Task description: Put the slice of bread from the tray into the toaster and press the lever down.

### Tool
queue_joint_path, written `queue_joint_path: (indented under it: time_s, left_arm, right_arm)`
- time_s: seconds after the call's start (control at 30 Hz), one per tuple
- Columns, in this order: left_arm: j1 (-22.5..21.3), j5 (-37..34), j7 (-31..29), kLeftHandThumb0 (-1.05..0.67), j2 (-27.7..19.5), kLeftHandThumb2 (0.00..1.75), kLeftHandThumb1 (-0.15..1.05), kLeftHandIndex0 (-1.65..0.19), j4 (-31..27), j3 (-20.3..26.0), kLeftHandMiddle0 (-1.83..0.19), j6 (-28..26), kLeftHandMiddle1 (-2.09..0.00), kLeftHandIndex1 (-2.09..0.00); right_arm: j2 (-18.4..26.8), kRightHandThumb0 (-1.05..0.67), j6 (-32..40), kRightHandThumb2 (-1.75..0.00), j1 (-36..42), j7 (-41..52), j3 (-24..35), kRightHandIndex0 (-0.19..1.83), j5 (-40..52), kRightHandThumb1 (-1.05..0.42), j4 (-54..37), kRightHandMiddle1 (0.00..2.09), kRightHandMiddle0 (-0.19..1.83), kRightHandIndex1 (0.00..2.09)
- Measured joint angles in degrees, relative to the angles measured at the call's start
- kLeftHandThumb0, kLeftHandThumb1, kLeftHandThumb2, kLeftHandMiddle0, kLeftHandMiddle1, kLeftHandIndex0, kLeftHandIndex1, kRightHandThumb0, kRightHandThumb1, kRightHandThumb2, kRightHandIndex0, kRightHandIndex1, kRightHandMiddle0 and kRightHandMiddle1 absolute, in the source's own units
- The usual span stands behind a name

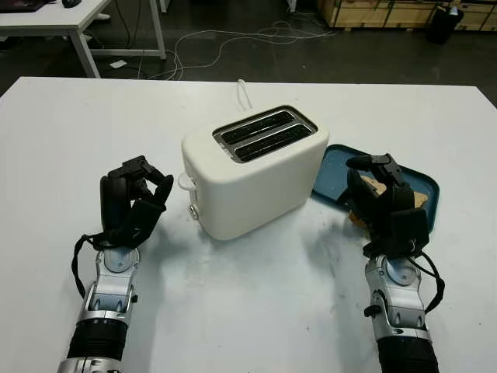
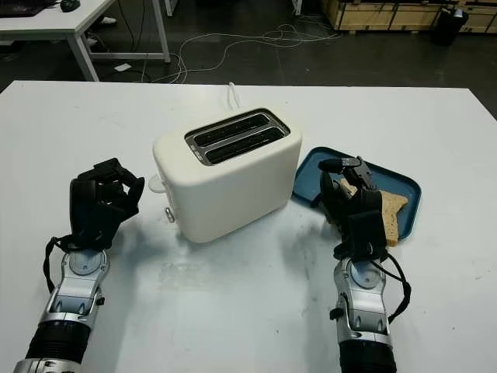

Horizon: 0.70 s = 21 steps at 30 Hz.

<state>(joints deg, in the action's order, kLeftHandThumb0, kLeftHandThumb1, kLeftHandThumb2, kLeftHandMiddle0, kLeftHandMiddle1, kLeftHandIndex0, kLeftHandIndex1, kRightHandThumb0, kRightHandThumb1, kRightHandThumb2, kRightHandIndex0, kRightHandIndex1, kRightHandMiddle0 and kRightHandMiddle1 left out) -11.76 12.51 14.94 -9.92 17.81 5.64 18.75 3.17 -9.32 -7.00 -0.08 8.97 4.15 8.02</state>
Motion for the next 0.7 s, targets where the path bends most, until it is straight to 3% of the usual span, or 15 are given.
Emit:
queue_joint_path:
  time_s: [0.4, 0.47, 0.53, 0.6, 0.7]
  left_arm:
    - [-1.8, -0.2, 0.9, -0.96, 1.6, 0.63, 0.70, -1.10, 2.0, -0.8, -1.34, 2.0, -1.45, -1.39]
    - [-1.8, -0.2, 0.9, -0.96, 1.8, 0.64, 0.70, -1.09, 2.0, -0.8, -1.34, 2.1, -1.45, -1.40]
    - [-1.8, 0.0, 1.3, -0.97, 1.8, 0.65, 0.71, -1.09, 2.0, -0.8, -1.33, 2.1, -1.46, -1.41]
    - [-1.8, 0.1, 1.5, -0.97, 1.8, 0.66, 0.71, -1.09, 2.0, -0.8, -1.32, 2.1, -1.45, -1.42]
    - [-1.8, 0.1, 1.5, -0.97, 1.8, 0.66, 0.70, -1.08, 2.0, -0.9, -1.31, 2.1, -1.45, -1.42]
  right_arm:
    - [0.4, -0.43, 0.0, -0.44, 0.0, 0.1, -0.5, 0.87, -0.9, -0.92, 0.3, 1.75, 0.54, 1.75]
    - [1.7, -0.45, -2.1, -0.37, 0.4, -0.3, -1.2, 0.82, -4.1, -0.92, 0.1, 1.69, 0.50, 1.75]
    - [3.7, -0.47, -6.6, -0.27, 1.5, -3.0, -1.8, 0.72, -10.9, -0.92, -1.3, 1.29, 0.62, 1.63]
    - [6.7, -0.49, -11.8, -0.09, 3.3, -6.5, -1.8, 0.76, -18.2, -0.92, -4.1, 0.79, 0.77, 1.25]
    - [13.1, -0.52, -19.0, -0.01, 7.0, -10.9, -0.3, 0.68, -29.3, -0.86, -9.6, 0.28, 0.82, 0.92]
